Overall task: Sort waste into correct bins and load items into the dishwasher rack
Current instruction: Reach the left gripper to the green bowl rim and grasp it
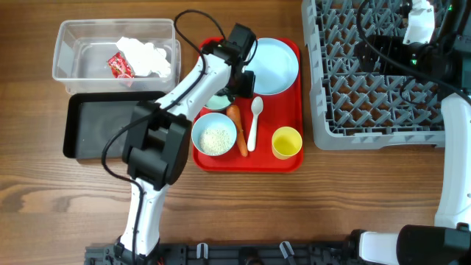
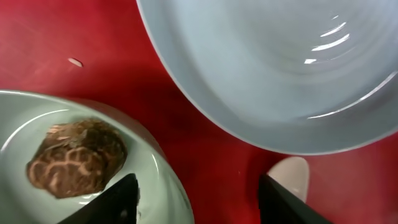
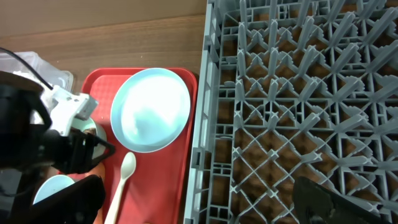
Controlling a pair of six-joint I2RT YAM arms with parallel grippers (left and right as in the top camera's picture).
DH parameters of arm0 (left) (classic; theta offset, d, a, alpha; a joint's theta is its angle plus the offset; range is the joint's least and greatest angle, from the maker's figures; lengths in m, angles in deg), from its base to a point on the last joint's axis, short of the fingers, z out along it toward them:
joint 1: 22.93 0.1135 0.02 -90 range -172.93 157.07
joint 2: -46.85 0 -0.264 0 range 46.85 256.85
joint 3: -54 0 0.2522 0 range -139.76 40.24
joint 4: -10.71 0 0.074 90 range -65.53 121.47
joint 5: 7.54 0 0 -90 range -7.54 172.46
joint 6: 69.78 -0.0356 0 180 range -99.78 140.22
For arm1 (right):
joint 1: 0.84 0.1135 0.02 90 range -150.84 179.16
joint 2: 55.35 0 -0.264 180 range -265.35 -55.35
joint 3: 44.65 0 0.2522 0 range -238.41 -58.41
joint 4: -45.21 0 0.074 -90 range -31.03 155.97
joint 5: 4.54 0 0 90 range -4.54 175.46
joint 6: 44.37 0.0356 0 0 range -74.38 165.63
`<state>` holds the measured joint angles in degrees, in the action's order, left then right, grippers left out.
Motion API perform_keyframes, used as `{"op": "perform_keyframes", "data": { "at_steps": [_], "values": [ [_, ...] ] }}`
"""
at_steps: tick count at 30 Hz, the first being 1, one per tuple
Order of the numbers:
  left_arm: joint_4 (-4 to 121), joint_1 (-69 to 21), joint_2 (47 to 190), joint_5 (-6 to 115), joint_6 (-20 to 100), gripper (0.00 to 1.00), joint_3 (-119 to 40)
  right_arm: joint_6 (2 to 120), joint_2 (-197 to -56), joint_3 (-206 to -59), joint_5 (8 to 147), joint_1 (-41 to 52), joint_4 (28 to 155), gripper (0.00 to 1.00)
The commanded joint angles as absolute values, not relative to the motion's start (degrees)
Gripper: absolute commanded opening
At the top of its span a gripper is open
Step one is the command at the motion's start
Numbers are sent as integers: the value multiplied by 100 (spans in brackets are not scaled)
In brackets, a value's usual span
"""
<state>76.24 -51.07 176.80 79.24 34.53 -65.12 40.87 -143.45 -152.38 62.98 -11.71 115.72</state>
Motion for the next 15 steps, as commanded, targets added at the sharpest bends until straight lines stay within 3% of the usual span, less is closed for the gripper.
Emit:
{"op": "perform_keyframes", "data": {
  "at_steps": [1, 8, 13, 15],
  "values": [
    [7598, -5120, 17807, 7998, 3573, 58, -6464, 4135, -14441, -15240, 6189, -1178, 11579, 100],
    [7543, -5123, 17800, 7996, 3573, 40, -6466, 4133, -14441, -15240, 6189, -1178, 11574, 100],
    [7547, -5120, 17798, 7996, 3571, 8, -6466, 4131, -14441, -15240, 6191, -1178, 11577, 100],
    [7552, -5120, 17787, 7996, 3573, 4, -6477, 4133, -14441, -15240, 6191, -1178, 11577, 100]
  ]
}}
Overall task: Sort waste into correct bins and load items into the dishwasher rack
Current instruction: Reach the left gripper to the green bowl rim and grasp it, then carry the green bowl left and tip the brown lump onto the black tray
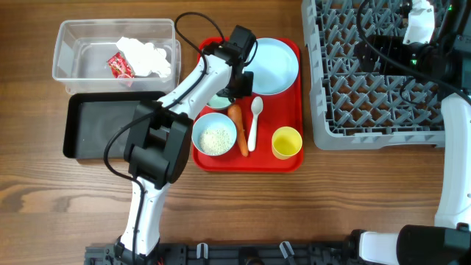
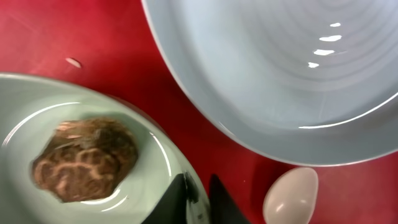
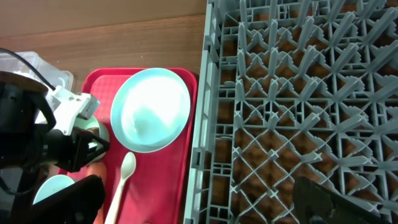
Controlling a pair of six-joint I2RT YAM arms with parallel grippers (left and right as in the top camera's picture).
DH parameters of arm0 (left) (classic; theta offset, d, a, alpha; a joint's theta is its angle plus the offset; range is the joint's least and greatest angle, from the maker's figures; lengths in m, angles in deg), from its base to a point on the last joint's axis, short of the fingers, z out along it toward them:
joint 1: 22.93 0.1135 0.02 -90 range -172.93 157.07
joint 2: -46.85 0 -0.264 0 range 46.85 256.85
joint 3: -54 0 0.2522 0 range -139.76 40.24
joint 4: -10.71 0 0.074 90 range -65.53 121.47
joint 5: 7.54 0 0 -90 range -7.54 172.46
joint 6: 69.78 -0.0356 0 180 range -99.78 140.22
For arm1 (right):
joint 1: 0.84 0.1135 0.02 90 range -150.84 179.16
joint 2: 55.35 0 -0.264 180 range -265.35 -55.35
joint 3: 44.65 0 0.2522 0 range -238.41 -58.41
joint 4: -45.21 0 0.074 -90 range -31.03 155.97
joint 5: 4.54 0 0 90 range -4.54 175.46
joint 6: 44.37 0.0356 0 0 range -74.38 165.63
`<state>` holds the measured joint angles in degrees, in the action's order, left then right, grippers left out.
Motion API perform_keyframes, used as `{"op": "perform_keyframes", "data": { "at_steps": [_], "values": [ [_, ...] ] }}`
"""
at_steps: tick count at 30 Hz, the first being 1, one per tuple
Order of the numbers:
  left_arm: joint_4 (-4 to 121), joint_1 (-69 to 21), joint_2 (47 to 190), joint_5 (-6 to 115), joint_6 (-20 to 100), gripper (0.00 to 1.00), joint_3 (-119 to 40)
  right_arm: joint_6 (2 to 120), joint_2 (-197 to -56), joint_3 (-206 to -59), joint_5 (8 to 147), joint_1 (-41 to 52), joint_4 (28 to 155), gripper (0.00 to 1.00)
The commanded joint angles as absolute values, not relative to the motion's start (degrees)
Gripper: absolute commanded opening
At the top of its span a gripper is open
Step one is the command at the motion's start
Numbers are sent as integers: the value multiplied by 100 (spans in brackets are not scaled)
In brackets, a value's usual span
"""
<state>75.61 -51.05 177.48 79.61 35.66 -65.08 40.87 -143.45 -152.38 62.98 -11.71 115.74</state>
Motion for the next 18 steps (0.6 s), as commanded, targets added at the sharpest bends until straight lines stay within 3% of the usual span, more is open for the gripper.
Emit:
{"op": "perform_keyframes", "data": {
  "at_steps": [1, 18],
  "values": [
    [7550, -5120, 17785, 7996, 3571, 4, -6477, 4133, -14441, -15240, 6191, -1178, 11577, 100],
    [8052, -5094, 16452, 7963, 3652, 4, -6936, 4133, -14441, -15240, 6189, -1178, 11550, 100]
  ]
}}
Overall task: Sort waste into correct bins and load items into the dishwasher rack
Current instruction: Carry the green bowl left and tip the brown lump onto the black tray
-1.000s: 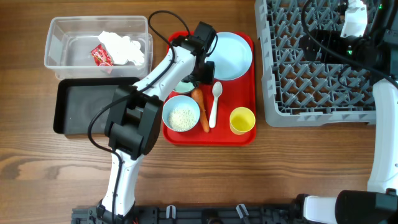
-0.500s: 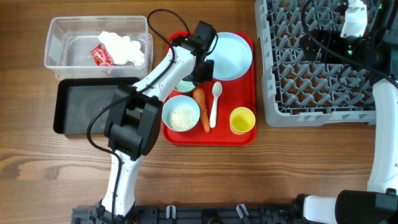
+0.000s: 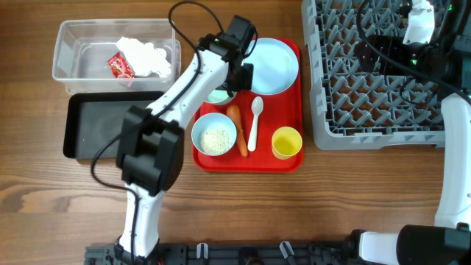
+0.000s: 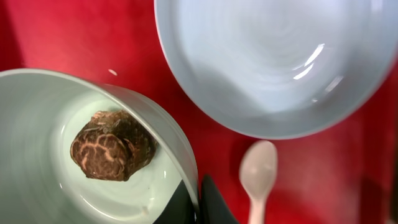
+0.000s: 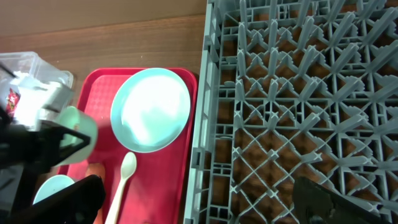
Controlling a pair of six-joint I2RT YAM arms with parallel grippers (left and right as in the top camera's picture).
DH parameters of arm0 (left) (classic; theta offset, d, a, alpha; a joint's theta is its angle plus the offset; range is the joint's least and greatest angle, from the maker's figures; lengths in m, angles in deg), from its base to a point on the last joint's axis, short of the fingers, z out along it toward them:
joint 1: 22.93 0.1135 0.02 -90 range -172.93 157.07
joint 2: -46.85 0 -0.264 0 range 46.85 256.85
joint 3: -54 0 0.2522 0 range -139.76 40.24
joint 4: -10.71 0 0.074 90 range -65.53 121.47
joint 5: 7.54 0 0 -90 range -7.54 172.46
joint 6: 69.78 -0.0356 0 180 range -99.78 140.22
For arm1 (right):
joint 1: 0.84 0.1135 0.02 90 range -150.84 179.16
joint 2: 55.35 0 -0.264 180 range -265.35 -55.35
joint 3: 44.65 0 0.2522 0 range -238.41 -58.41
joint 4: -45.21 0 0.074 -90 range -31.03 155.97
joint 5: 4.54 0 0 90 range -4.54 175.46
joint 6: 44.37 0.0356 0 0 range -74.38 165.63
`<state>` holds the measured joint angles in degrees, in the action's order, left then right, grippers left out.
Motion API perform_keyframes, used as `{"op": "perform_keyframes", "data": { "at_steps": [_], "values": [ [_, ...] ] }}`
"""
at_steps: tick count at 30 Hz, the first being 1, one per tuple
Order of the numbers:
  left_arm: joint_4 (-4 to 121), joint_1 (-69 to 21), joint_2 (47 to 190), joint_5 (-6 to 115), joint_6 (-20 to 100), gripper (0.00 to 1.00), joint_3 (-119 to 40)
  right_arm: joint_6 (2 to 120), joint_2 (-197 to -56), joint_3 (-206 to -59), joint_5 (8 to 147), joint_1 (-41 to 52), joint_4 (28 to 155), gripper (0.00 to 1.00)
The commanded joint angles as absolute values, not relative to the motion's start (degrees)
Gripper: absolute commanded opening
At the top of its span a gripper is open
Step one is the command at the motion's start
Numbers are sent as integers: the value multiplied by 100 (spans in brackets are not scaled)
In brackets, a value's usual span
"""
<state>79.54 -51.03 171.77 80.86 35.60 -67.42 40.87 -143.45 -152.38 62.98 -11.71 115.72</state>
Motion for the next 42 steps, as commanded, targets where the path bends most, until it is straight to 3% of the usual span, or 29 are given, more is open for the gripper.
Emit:
{"op": "perform_keyframes", "data": {
  "at_steps": [1, 7, 11, 19, 29, 36, 42],
  "values": [
    [8098, -5088, 16320, 7933, 3730, 4, -6936, 4133, -14441, -15240, 6189, -1178, 11553, 100],
    [8651, -4862, 15617, 7526, 3960, 4, -6936, 4135, -14441, -15240, 6189, -1178, 11564, 100],
    [9685, -4132, 15295, 6816, 4058, 4, -6936, 4133, -14441, -15240, 6189, -1178, 11574, 100],
    [11241, -3007, 15289, 6744, 3223, 4, -6484, 4133, -14441, -15240, 6189, -1178, 11574, 100],
    [10376, -1772, 15287, 5198, 2010, 4, -5039, 4133, -14441, -15240, 6191, -1178, 11658, 100],
    [9766, -550, 15289, 3126, 981, 4, -4545, 4135, -14441, -15240, 6189, -1178, 11666, 100],
    [9777, -130, 15289, 2757, 836, 4, -4525, 4179, -14441, -15240, 6189, -1178, 11668, 100]
  ]
}}
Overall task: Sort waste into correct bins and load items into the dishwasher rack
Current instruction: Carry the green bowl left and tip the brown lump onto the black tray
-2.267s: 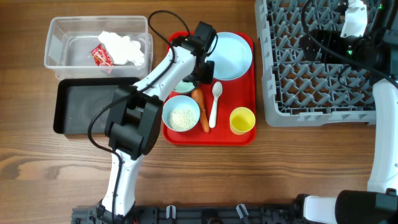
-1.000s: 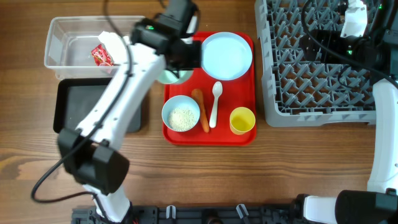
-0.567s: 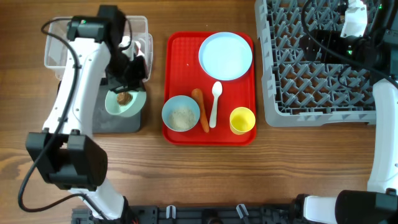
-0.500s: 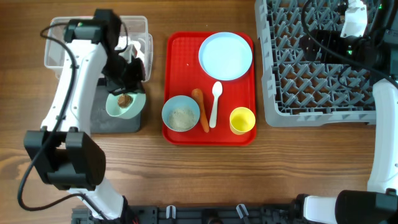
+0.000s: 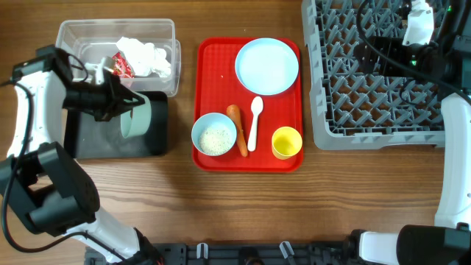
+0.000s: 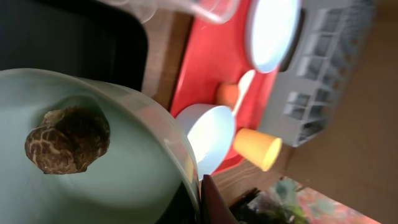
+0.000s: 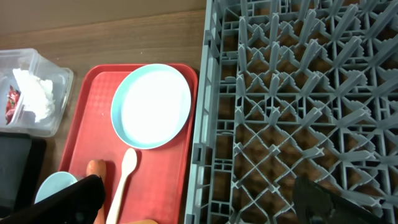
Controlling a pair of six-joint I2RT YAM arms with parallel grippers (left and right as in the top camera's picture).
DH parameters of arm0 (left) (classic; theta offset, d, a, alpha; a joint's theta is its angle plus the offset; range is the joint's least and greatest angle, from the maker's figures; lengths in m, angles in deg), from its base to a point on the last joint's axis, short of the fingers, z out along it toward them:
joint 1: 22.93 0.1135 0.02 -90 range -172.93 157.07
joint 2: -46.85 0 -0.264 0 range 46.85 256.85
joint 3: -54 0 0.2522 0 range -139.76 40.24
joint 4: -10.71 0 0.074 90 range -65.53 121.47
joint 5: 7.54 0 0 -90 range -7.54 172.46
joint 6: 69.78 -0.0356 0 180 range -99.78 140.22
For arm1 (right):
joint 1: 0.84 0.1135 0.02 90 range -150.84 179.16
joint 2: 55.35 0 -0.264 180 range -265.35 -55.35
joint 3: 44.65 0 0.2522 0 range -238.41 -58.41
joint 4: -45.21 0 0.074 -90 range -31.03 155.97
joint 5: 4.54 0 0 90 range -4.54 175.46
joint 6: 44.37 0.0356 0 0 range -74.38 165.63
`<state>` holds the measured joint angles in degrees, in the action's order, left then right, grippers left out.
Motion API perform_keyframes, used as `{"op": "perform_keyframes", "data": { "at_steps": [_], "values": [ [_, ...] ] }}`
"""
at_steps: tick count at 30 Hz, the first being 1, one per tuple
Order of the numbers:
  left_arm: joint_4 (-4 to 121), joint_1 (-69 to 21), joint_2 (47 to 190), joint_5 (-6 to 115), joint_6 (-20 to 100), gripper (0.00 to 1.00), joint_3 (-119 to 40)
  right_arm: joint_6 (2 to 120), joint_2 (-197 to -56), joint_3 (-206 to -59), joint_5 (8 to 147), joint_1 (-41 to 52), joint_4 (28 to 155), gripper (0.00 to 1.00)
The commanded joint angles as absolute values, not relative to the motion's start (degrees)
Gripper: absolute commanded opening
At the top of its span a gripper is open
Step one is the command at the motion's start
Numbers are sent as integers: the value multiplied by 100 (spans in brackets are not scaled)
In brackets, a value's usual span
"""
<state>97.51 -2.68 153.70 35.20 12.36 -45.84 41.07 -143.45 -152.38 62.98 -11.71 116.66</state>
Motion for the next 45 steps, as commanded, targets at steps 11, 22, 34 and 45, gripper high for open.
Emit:
{"op": "perform_keyframes", "data": {
  "at_steps": [11, 22, 34, 45],
  "values": [
    [10548, 213, 15289, 1116, -235, 4, -4525, 4177, -14441, -15240, 6189, -1178, 11668, 100],
    [10695, 659, 15289, 1002, -340, 4, -4510, 4172, -14441, -15240, 6191, -1178, 11666, 100],
    [10245, 272, 15280, 1614, -165, 4, -4569, 4175, -14441, -15240, 6189, -1178, 11614, 100],
    [9191, -1945, 15140, 2716, 434, 4, -5907, 4288, -14441, -15240, 6189, -1178, 11588, 100]
  ]
}}
